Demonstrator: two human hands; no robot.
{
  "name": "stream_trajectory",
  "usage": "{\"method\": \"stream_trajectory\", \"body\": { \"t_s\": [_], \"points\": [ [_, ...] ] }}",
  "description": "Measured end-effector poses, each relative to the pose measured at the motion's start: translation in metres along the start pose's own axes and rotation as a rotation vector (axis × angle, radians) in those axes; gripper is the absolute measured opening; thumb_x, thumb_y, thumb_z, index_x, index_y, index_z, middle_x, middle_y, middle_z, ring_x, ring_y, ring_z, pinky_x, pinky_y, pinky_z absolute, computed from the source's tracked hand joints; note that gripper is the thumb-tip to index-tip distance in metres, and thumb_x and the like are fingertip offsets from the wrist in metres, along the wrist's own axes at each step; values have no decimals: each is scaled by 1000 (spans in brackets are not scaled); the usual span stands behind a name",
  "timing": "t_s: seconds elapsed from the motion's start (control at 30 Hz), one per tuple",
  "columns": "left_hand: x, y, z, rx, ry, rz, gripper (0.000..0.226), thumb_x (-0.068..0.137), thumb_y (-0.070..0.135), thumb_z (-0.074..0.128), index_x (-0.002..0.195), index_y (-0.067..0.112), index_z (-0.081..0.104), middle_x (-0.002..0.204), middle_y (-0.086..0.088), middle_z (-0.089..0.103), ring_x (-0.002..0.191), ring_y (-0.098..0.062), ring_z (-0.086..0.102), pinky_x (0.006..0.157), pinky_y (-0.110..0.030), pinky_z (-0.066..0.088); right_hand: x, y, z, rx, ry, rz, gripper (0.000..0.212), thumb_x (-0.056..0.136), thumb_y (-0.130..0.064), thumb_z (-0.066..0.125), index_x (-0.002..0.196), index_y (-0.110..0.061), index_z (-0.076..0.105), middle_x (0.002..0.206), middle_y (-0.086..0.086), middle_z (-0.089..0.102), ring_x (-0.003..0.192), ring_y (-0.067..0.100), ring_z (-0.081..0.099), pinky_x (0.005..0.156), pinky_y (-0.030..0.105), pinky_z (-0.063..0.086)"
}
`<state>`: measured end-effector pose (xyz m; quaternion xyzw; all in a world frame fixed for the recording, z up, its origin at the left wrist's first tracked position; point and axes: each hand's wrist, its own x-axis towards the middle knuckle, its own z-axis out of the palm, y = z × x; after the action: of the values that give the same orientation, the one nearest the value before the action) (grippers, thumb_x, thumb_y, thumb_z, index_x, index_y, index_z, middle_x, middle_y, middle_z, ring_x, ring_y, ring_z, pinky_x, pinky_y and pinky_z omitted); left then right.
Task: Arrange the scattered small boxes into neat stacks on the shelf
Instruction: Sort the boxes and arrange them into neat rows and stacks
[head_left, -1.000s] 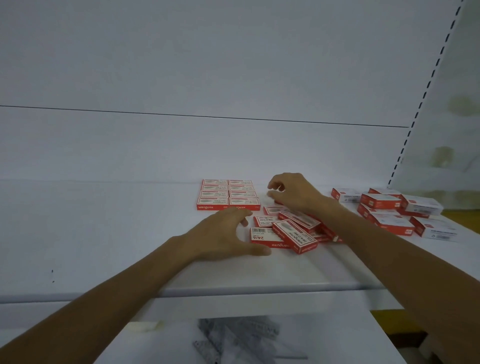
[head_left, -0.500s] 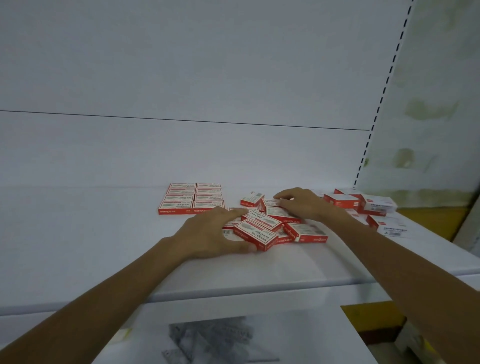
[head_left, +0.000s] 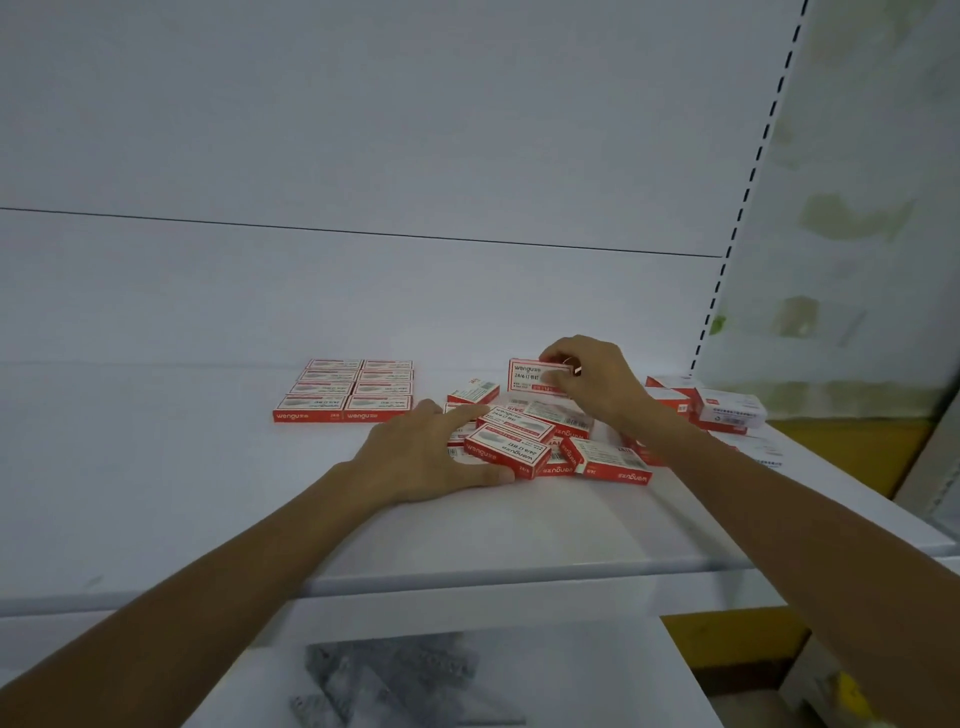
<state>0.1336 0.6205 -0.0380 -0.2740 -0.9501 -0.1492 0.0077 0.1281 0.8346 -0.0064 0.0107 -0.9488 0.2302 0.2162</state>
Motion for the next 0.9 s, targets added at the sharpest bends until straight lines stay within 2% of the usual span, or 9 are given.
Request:
{"method": "stream_trajectory", "body": {
  "t_s": [0.17, 0.27, 0.37, 0.47, 0.53, 0.57, 0.63, 0.73, 0.9],
  "points": [
    [-7, -5, -6, -3, 19, -9, 87, 67, 78, 49, 141, 41, 24, 142, 4, 41, 127, -19, 42, 98, -38, 39, 3, -23, -3, 136, 8, -70, 25, 90, -14, 57, 115, -11, 58, 116, 7, 62, 89, 10, 54, 57, 3, 43],
    [-11, -16, -13, -169, 213, -65, 70, 74, 71, 48, 132, 31, 43, 135, 4, 51, 116, -17, 53, 94, -39, 47, 2, -44, 8, 287, -79, -76, 29, 90, -14, 57, 119, -19, 55, 111, 8, 64, 77, 12, 62, 59, 9, 52],
    [-14, -28, -19, -302, 330, -76, 51, 87, 52, 47, 126, 20, 52, 127, 0, 59, 109, -18, 58, 90, -35, 48, 0, -70, 22, 456, -151, -50, 41, 87, -9, 60, 123, -27, 53, 105, 10, 62, 83, 20, 66, 72, 30, 59],
    [-16, -36, -23, -396, 311, -48, 38, 92, 40, 46, 116, 13, 58, 114, -4, 65, 97, -19, 60, 77, -25, 45, -2, -97, 39, 603, -241, -36, 52, 85, -1, 60, 128, -29, 51, 89, 2, 56, 75, 17, 65, 64, 26, 59],
    [-17, -44, -26, -448, 325, -78, 30, 93, 39, 46, 99, 12, 60, 96, -2, 64, 86, -16, 56, 63, -20, 38, -2, -112, 48, 603, -247, -46, 52, 84, -2, 61, 128, -28, 53, 82, 0, 55, 75, 21, 67, 67, 28, 60],
    [-17, -50, -26, -484, 332, -98, 29, 93, 39, 46, 95, 12, 59, 93, -2, 64, 85, -15, 56, 63, -19, 37, -1, -118, 52, 596, -226, -53, 49, 83, -5, 62, 125, -28, 54, 79, 0, 56, 79, 25, 68, 72, 34, 60],
    [-18, -61, -27, -619, 333, -124, 29, 92, 38, 48, 96, 12, 60, 95, -5, 68, 87, -17, 61, 73, -25, 45, 0, -130, 55, 552, -185, -87, 39, 84, -10, 61, 118, -28, 56, 78, 2, 58, 84, 27, 67, 78, 39, 58],
    [-24, -78, -34, -902, 314, -159, 26, 92, 32, 52, 109, 15, 61, 102, -9, 69, 92, -24, 67, 83, -38, 52, 1, -141, 57, 508, -192, -121, 34, 88, -6, 49, 118, -21, 53, 90, 5, 61, 85, 23, 65, 76, 31, 59],
    [-27, -109, -45, -1013, 307, -195, 29, 94, 22, 50, 120, 14, 59, 101, -9, 66, 77, -20, 65, 79, -31, 55, 2, -141, 63, 113, -96, -366, 52, 80, -7, 65, 129, -19, 49, 124, 3, 49, 103, 9, 52, 83, 20, 44]
  ]
}}
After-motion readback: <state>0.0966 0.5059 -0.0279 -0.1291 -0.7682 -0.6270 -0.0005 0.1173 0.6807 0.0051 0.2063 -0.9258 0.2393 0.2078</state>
